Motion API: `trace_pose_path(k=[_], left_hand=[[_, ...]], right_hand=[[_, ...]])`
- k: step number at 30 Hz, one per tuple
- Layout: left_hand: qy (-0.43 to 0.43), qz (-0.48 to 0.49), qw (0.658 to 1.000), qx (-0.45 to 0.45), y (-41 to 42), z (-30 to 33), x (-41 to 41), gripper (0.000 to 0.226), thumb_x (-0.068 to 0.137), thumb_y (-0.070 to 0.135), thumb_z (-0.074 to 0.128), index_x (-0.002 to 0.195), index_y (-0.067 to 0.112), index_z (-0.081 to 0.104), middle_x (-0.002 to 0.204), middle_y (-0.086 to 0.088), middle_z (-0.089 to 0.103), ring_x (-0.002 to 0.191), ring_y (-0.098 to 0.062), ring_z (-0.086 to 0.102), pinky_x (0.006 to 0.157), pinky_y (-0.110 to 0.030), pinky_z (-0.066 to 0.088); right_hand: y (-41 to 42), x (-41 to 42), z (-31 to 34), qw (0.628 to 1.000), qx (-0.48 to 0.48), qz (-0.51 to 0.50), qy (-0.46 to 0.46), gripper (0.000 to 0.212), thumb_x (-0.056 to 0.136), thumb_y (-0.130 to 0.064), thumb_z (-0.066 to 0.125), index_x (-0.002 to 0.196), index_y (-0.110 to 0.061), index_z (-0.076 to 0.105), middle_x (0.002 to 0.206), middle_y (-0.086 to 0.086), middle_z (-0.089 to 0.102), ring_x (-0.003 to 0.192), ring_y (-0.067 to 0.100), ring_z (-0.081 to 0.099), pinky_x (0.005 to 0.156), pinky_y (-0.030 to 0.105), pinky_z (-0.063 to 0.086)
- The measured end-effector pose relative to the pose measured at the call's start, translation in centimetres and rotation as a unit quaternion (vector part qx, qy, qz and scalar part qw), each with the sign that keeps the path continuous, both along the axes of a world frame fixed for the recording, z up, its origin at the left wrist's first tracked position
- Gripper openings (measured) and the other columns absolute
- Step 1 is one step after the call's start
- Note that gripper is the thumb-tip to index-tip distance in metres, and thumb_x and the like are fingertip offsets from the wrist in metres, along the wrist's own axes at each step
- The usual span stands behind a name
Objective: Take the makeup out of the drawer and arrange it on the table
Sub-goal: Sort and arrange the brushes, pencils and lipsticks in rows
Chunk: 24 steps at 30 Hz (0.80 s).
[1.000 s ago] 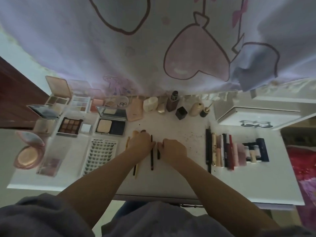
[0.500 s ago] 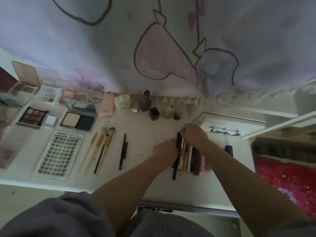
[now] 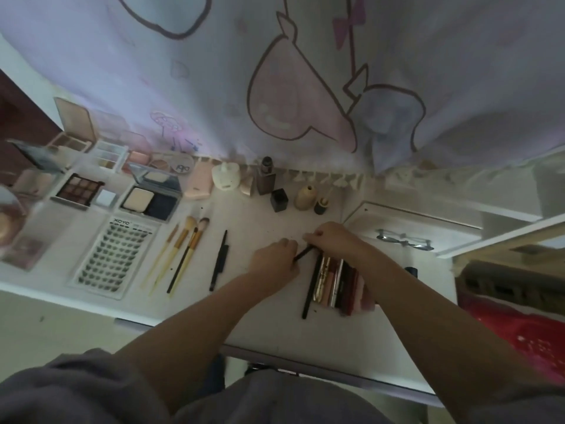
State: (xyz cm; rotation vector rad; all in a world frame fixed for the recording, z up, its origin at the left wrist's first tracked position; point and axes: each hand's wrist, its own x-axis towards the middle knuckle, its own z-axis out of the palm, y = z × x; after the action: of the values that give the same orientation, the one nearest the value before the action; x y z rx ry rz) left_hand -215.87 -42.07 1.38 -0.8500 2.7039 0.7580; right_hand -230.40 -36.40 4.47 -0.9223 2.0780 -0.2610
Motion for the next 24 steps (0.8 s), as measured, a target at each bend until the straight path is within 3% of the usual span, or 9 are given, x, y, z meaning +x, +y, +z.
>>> trace_pose_path(k=[4,6,9,12,19,24], left_hand=[[0.056,-0.079,0.995,0.004,-2.1,2.4,3.0,0.005,0.094,0.026,0.043,0.094,0.021,0.042,0.099,-0.005,0.058,0.079,-0.02,0.052,0.063,-0.026,0.033],[0.07,-0.118,0.991,0.002,-2.8,3.3,3.9,0.016,0.097,0.029,0.038,0.104,0.02,0.049,0.103,-0.002,0.058,0.088,-0.019,0.055,0.065,-0.027,0.036],[0.078,-0.173,0.98,-0.068,-3.5,4.0,5.3,0.026,0.1,0.033,0.031,0.111,0.021,0.051,0.104,0.0,0.058,0.092,-0.019,0.056,0.065,-0.026,0.035],[0.084,-0.183,0.972,-0.125,-3.9,4.0,6.8,0.028,0.101,0.037,0.026,0.11,0.021,0.048,0.097,0.0,0.061,0.08,-0.022,0.06,0.057,-0.029,0.034],[0.122,-0.195,0.964,-0.136,-4.4,4.2,8.3,0.028,0.099,0.042,0.029,0.105,0.026,0.052,0.075,0.002,0.061,0.064,-0.019,0.056,0.05,-0.028,0.028],[0.066,-0.14,0.988,-0.029,-3.6,3.1,8.3,0.026,0.099,0.044,0.028,0.106,0.024,0.042,0.061,0.01,0.043,0.051,-0.009,0.041,0.047,-0.028,0.026]], right_hand=[[0.5,1.3,2.6,0.975,0.018,0.013,-0.22,0.032,0.097,-0.031,0.049,0.083,-0.012,0.07,0.048,-0.01,0.052,0.037,0.003,0.039,0.038,0.016,0.031],[0.5,2.1,3.7,0.967,0.002,0.037,-0.254,0.031,0.098,-0.031,0.047,0.087,-0.014,0.069,0.054,-0.009,0.048,0.041,0.003,0.036,0.04,0.016,0.03],[0.3,3.8,5.5,0.972,0.017,0.159,-0.171,0.029,0.098,-0.033,0.042,0.094,-0.02,0.067,0.07,-0.006,0.048,0.056,0.006,0.043,0.052,0.018,0.037],[0.0,5.3,6.4,0.967,0.005,0.248,-0.065,0.029,0.1,-0.035,0.036,0.093,-0.026,0.062,0.082,-0.006,0.052,0.072,0.006,0.048,0.065,0.021,0.038],[0.5,6.4,6.9,0.964,0.002,0.258,-0.06,0.027,0.1,-0.037,0.035,0.093,-0.029,0.059,0.077,-0.007,0.049,0.072,0.009,0.047,0.068,0.023,0.039],[0.8,6.9,6.4,0.971,0.043,0.221,-0.079,0.028,0.099,-0.039,0.035,0.103,-0.031,0.061,0.08,-0.007,0.051,0.072,0.004,0.047,0.066,0.02,0.037]])
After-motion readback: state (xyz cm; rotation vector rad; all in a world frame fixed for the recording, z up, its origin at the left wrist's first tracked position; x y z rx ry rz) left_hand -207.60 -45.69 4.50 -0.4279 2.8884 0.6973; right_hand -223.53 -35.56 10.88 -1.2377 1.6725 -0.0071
